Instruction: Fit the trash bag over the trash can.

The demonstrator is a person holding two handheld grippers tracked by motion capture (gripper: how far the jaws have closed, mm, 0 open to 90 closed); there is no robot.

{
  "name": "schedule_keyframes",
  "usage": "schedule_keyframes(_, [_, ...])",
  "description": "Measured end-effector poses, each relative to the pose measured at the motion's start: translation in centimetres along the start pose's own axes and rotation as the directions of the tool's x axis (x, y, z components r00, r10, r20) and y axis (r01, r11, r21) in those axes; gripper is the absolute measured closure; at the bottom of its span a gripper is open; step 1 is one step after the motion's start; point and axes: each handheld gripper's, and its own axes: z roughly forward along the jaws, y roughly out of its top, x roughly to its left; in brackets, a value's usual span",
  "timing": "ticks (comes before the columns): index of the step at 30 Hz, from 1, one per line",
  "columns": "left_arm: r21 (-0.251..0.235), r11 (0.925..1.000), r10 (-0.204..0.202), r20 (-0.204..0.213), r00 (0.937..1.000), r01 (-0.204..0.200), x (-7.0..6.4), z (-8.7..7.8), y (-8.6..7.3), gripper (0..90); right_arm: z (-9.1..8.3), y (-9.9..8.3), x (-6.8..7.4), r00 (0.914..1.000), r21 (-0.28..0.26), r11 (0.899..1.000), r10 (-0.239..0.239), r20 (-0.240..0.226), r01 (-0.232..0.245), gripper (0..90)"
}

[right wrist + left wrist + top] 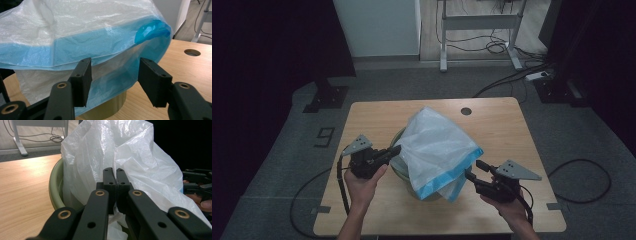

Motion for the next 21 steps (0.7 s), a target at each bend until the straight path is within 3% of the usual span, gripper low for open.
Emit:
schedule_keyframes(13, [0.002,1.0,-0.002,0.008,1.0,0.002,0.01,0.08,0.03,89.6,0.14,-0.31,-0.35,0.9999,-0.002,1.0,0.014,0.007,-0.014,49.6])
schedule_keyframes(21, [0.001,1.0,-0.001,0.008,1.0,0.001,-0.08,0.09,0.18,89.5,0.49,0.54,-0.54,0.9991,-0.023,0.999,0.043,-0.004,-0.043,54.2])
